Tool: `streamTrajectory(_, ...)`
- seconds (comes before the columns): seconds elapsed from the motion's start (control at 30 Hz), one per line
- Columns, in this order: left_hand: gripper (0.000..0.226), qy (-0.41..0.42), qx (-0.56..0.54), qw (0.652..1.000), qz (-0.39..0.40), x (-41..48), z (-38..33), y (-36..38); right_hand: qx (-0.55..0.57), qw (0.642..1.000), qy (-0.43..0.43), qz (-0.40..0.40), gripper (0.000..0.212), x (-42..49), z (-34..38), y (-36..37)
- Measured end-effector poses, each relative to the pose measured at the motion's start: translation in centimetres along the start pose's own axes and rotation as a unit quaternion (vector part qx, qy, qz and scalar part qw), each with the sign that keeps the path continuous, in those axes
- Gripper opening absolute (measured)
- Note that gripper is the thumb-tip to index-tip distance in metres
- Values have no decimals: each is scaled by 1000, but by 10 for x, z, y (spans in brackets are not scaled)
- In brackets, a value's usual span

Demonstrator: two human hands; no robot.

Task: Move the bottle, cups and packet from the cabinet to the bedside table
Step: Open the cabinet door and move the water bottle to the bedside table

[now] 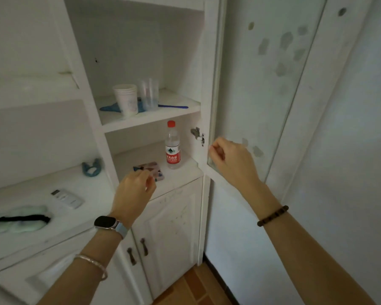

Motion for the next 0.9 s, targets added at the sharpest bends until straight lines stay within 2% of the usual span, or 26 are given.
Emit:
streamTrajectory(0.3, 15, -39, 9, 998, 37, 2, 54, 42, -58, 989, 8, 136, 11, -6, -25, 100)
streamTrajectory(0.47, 11, -49, -5, 997, 66, 34, 68, 75, -75, 981, 13, 180, 9, 11, -41, 143)
streamTrajectory(0.67, 17, -37, -35, 995, 85, 86, 81, 114, -15, 978, 74, 195, 34, 53, -49, 184)
streamTrajectory(0.83, 23, -26, -30, 989, 145, 120, 94, 153, 89, 973, 134, 163, 59, 96, -57, 220)
streamTrajectory(0.9, 35, -22, -31, 986, 160, 128, 92, 164, 125, 970, 151, 144, 66, 114, -60, 233)
Point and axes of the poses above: each hand's wrist, its own x-axis towards the middle knuckle, its own y-axis out of the palm, z = x × y, the point moved 2 cm from there along x, towards the middle knuckle, and after that the axes turned 1 degree about -y, right-handed, at the moved point
